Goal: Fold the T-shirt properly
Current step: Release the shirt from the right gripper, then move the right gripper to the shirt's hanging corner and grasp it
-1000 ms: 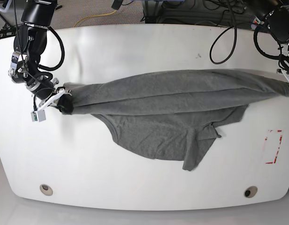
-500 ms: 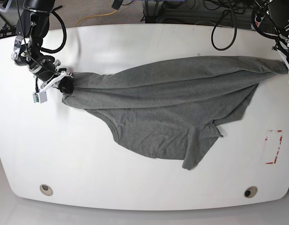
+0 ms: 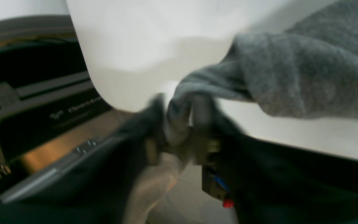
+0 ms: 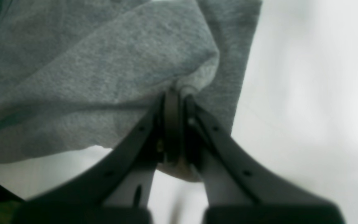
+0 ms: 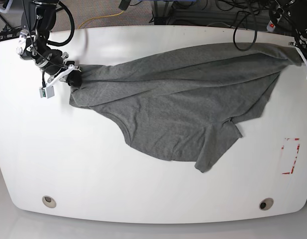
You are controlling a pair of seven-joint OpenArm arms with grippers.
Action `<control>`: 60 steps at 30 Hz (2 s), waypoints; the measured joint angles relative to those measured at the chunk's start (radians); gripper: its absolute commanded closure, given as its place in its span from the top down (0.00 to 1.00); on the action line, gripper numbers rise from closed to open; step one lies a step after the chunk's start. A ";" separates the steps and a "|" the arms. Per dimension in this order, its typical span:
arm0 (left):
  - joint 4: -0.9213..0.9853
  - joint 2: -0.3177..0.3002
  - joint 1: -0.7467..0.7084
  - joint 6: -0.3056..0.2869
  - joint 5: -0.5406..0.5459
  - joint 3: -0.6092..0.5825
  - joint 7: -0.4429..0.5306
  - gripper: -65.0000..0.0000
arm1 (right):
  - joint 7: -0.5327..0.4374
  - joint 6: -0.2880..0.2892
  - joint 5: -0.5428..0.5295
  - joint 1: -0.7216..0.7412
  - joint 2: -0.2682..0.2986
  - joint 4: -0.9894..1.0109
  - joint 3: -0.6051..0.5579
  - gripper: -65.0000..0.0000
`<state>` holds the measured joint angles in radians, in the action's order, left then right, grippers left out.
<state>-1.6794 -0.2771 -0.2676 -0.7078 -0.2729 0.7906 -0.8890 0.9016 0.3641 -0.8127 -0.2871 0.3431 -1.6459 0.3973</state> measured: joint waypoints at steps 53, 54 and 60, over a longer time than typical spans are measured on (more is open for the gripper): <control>0.000 0.005 0.035 0.000 0.005 0.048 0.000 0.37 | -0.465 0.010 0.000 0.912 -0.025 0.966 -0.895 0.77; 0.000 0.005 0.034 0.000 0.005 0.048 0.000 0.37 | -0.489 0.023 -0.006 0.917 -0.025 0.982 -0.912 0.77; 0.000 0.005 0.035 0.000 0.006 0.049 0.000 0.37 | -0.559 0.037 -0.004 0.932 -0.066 1.030 -0.969 0.77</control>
<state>-1.6798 -0.2722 -0.2329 -0.7074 -0.2668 0.8394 -0.8890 0.3428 0.4011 -0.8169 0.6449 0.2768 -0.6155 -0.5720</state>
